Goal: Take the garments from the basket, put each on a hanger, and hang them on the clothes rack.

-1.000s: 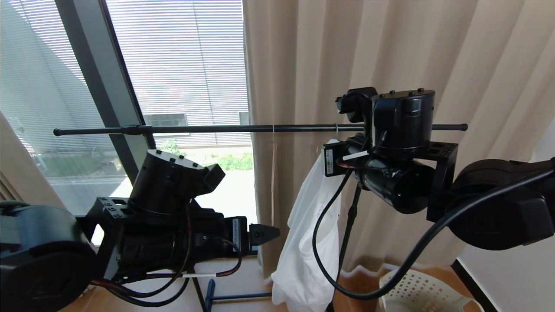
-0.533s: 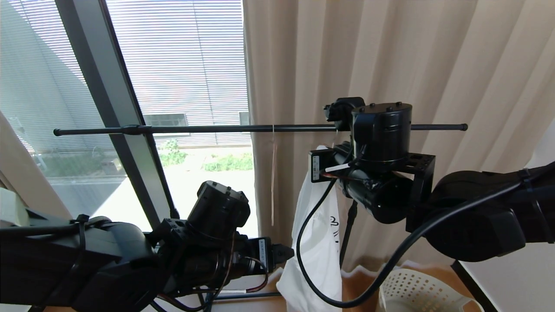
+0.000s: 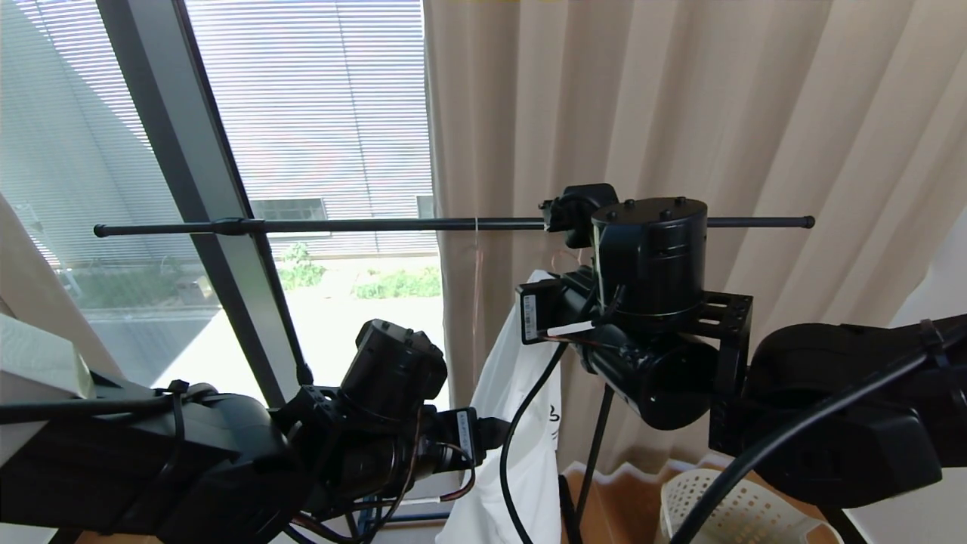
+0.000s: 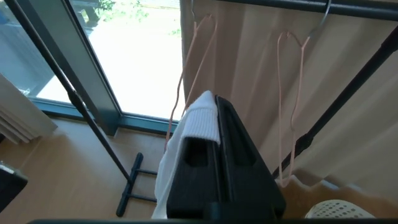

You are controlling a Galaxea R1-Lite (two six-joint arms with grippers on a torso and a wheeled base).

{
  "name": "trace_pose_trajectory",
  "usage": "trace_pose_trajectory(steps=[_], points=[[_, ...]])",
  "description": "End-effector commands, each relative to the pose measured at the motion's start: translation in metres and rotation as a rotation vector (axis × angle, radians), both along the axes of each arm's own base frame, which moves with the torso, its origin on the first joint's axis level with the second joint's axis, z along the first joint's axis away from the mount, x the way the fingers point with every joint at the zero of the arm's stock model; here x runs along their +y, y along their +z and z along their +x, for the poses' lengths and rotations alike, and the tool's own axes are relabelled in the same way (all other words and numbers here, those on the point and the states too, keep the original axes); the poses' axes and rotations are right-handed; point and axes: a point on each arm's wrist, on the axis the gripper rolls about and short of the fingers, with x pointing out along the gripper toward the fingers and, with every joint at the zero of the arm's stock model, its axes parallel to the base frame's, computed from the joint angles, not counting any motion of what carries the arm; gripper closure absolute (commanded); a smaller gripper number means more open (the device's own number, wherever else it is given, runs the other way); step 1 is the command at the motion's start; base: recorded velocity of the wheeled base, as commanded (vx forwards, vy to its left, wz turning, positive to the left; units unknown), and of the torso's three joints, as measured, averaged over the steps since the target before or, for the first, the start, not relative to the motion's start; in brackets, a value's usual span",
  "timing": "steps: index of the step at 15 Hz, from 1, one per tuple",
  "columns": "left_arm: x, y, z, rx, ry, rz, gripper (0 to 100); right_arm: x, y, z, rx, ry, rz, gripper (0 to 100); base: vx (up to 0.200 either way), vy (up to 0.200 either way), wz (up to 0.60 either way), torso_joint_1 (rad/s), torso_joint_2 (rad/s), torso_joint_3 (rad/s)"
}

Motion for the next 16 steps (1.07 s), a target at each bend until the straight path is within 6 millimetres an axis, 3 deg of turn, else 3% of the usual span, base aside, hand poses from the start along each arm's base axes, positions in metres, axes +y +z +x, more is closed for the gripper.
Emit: trace_pose_trajectory(steps=[1,8,15,16], points=[[-0.003,-0.009,0.002,0.004,0.018,0.032,0,-0.001,0.008,-0.008,-0.014,0.007,0.016,100,0.0,0.0,0.0,0.0,0.0,0.0],[-0.007,-0.021,-0.009,0.001,0.013,0.077,0,-0.01,0.028,-0.022,-0.05,0.014,0.05,100,0.0,0.0,0.0,0.0,0.0,0.0],[-0.01,-0.027,-0.016,-0.042,-0.015,0.093,0,-0.025,0.032,-0.01,-0.061,-0.042,0.057,100,0.0,0.0,0.0,0.0,0.0,0.0],[-0.011,-0.028,-0.017,-0.042,-0.017,0.095,100,-0.027,0.034,-0.01,-0.064,-0.048,0.059,100,0.0,0.0,0.0,0.0,0.0,0.0]])
